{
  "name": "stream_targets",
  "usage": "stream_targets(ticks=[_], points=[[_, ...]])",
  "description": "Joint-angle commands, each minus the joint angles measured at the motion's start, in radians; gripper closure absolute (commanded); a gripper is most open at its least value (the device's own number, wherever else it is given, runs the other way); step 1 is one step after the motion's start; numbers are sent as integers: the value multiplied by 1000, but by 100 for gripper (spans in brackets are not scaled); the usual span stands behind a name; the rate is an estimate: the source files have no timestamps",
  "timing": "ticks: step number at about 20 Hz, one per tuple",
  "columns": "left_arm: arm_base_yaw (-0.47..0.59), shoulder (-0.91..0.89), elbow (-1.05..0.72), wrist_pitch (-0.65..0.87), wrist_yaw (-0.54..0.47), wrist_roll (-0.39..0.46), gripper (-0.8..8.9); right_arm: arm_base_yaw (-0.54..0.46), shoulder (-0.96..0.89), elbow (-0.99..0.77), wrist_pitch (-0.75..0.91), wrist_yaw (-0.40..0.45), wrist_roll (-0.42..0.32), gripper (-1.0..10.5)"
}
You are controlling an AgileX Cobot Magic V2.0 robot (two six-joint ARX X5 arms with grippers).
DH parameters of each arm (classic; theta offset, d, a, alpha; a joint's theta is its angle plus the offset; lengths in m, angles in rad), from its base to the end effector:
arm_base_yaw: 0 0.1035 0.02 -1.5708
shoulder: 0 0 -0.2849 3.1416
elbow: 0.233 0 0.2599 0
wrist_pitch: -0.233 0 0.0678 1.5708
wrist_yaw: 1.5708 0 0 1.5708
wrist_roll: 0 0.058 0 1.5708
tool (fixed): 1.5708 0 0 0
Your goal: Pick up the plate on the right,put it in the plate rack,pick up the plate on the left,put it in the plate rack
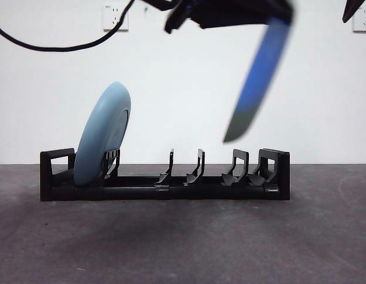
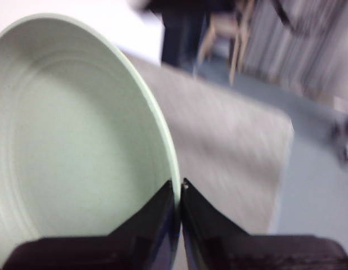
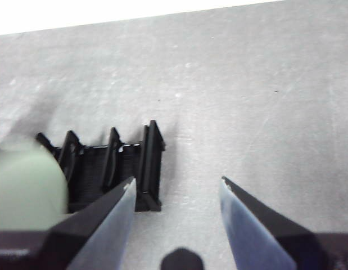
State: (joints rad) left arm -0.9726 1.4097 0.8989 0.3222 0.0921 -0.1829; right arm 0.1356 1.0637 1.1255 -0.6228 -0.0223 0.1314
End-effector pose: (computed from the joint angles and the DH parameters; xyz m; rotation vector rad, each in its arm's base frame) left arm 0.1913 -0.2902 0.2899 -0.0806 0.2751 -1.0406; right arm 0.2345 0.0333 0.3611 0.0959 0.5697 0.1166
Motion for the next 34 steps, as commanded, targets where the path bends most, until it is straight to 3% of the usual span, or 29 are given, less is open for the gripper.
stream_targets(ticks=[1, 4, 8, 15, 21, 28, 29, 31, 32, 34], points=[[124, -2, -6, 110, 84, -84, 822, -10, 3, -2, 6, 3, 6, 698], [275, -1, -1, 187, 188, -133, 823, -10, 3, -2, 15, 2, 8, 698], [369, 31, 51, 178, 298, -132, 823, -10, 5, -2, 26, -4, 10, 698], [436, 188, 200, 84, 354, -106, 823, -10, 8, -2, 30, -4, 11, 698], [438, 294, 203, 55, 355, -101, 822, -10, 10, -2, 30, -4, 10, 698], [434, 314, 203, -95, 324, -74, 812, -10, 10, -2, 30, -4, 10, 698], [432, 314, 203, -130, 328, -69, 777, -10, 10, -2, 30, -4, 10, 699], [425, 313, 203, -161, 337, -49, 572, -10, 10, -2, 30, -4, 10, 699], [422, 310, 203, -163, 352, -49, 518, -10, 10, -2, 30, -4, 10, 699], [415, 290, 203, -166, 411, -49, 520, -10, 10, -2, 29, -5, 10, 699]])
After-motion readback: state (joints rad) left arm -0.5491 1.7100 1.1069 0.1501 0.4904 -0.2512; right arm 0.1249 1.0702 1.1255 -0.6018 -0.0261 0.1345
